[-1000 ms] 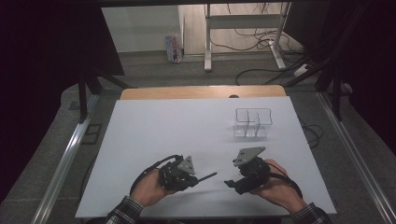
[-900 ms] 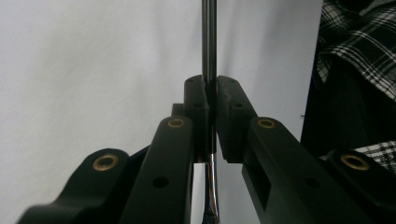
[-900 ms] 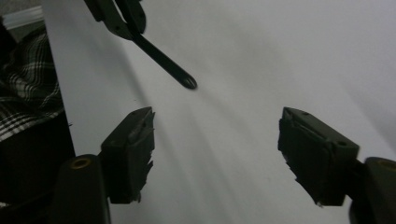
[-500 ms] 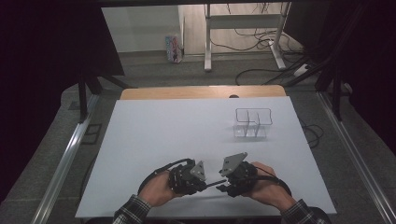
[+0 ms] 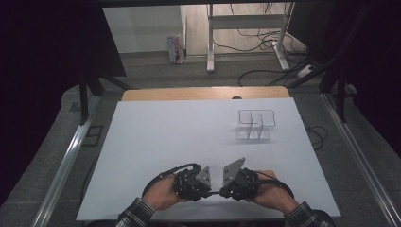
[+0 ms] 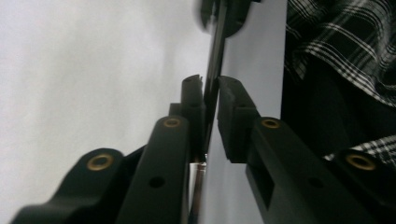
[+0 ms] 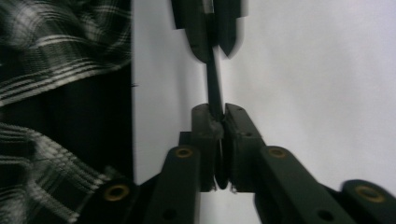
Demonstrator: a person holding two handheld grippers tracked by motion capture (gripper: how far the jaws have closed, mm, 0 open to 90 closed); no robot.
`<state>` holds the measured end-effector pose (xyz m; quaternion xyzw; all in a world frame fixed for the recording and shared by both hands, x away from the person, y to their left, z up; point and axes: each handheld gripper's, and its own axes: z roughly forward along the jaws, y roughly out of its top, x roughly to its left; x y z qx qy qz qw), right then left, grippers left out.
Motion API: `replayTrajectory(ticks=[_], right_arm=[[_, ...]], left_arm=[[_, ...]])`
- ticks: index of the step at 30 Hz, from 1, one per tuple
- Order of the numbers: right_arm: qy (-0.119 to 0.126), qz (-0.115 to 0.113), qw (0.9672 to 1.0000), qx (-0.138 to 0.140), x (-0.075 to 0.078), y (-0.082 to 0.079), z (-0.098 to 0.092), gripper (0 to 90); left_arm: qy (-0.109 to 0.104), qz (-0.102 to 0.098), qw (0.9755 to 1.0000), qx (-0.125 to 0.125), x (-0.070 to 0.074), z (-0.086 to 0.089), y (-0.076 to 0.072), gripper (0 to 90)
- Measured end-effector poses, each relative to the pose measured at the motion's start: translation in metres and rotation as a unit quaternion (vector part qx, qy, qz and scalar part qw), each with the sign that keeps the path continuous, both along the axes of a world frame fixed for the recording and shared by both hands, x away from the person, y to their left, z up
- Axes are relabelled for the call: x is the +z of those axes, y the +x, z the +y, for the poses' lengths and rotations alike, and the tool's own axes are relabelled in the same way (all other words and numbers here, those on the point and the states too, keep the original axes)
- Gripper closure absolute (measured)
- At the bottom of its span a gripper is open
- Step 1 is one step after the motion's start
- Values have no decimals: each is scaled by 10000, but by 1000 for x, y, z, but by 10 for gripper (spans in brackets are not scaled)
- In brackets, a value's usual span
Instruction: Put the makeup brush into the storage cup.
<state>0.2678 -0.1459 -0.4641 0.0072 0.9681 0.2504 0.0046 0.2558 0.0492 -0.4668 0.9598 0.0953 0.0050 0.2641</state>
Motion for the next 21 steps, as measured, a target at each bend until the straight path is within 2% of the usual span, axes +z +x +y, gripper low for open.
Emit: replayTrajectory(ticks=[1,2,3,4,5,6,7,8,12,13,14,16,17,18,19,21], right_arm=[[13,-17,10000,-97,2,-1,0,833],[17,-36,9999,-125,3,0,-1,833],[17,-36,9999,-125,3,0,-1,833],[111,12,9997,-221,4,1,-4,833],[111,-36,9996,-254,5,2,-4,832],[111,-36,9996,-254,5,2,-4,832],[108,-93,9994,-300,5,2,-5,832],[133,-199,9986,-462,5,2,-7,832],[227,-315,9964,-752,6,4,-11,830],[225,-372,9958,-812,7,4,-13,830],[242,-425,9950,-868,7,5,-14,830],[316,-489,9930,-1029,8,6,-17,830],[359,-540,9920,-1087,8,6,-18,830],[405,-616,9900,-1199,9,7,-20,830],[449,-664,9885,-1284,10,7,-22,830],[548,-759,9858,-1391,11,8,-25,830]], left_arm=[[-124,-106,9998,132,2,4,2,778],[-124,-106,9998,132,2,4,2,732],[-194,-176,9993,270,4,8,3,732],[-260,-281,9983,438,6,14,4,634],[-260,-281,9983,438,6,14,4,583],[-330,-302,9974,566,7,18,5,583],[-416,-324,9959,734,8,22,6,518],[-502,-381,9931,984,9,29,7,386],[-641,-382,9853,1540,7,43,11,183],[-677,-355,9830,1672,6,47,12,127],[-768,-326,9796,1827,4,50,13,84],[-842,-336,9750,2029,2,57,14,35],[-889,-369,9715,2165,2,60,14,12],[-889,-369,9715,2165,2,60,14,9],[-1039,-321,9664,2327,1,66,16,7],[-1304,-138,9610,2435,-1,75,19,17]])
